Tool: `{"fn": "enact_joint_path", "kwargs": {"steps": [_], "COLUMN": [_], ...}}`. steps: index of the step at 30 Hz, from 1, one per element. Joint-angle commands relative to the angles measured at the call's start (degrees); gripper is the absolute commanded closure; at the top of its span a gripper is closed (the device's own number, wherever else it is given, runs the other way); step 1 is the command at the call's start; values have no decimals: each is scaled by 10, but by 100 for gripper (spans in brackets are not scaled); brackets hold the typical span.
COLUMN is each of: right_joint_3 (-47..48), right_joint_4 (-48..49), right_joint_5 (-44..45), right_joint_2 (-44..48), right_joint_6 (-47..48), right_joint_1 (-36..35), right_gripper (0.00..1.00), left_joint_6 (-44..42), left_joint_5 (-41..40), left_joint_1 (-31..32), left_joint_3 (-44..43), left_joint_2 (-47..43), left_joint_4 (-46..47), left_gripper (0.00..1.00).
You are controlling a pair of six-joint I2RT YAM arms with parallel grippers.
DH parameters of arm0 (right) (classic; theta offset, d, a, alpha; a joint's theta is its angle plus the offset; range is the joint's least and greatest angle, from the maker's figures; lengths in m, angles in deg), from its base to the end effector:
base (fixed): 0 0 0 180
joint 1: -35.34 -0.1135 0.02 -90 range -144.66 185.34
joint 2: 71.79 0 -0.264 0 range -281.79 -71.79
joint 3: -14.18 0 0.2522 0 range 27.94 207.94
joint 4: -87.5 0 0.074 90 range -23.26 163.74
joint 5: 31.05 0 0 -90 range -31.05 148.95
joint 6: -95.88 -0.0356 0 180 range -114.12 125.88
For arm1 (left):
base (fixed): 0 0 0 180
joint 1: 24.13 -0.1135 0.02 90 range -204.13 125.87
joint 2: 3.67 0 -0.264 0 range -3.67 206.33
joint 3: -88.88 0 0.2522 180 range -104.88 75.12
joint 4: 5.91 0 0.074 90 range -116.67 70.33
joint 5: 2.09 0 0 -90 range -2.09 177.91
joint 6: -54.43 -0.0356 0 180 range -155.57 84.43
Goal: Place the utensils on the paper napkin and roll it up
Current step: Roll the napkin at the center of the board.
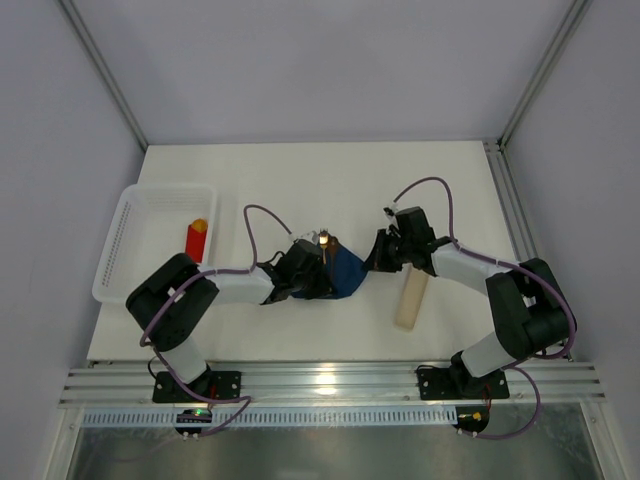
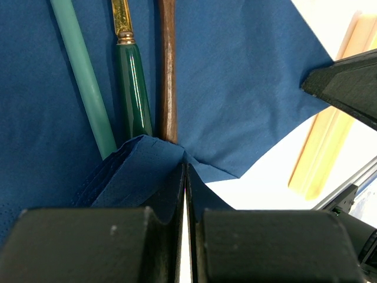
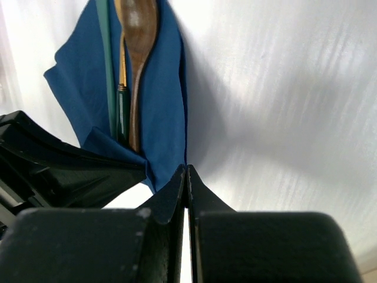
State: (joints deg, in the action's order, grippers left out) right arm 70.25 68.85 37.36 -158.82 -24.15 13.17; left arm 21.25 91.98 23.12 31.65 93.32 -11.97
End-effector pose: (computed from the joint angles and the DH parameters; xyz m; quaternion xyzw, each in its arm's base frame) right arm 0.2655 0.1223 0.1658 -0.0013 0.9242 0.3070 0.2272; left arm 0.2169 -0.2384 0.1357 -0.0639 0.9239 -0.3165 0.2053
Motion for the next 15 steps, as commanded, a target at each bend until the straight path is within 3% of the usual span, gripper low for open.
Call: {"fn": "enact_joint_path", "kwargs": {"steps": [1, 15], "right_joint_3": [37, 100], "right_joint_4": [1, -33], "right_joint_5": [-4, 12], "right_joint_2": [22, 15], "right_joint_6": [13, 9], "right_joint_1": [-12, -71], "right_gripper": [96, 96], "left_joint_6": [2, 8], "left_joint_5": [-4, -4], "left_joint_1": [3, 6], "left_joint_3": [1, 7], "left_joint_2": [7, 14], "left_joint_4": [19, 28], "left_gripper": [100, 100]}}
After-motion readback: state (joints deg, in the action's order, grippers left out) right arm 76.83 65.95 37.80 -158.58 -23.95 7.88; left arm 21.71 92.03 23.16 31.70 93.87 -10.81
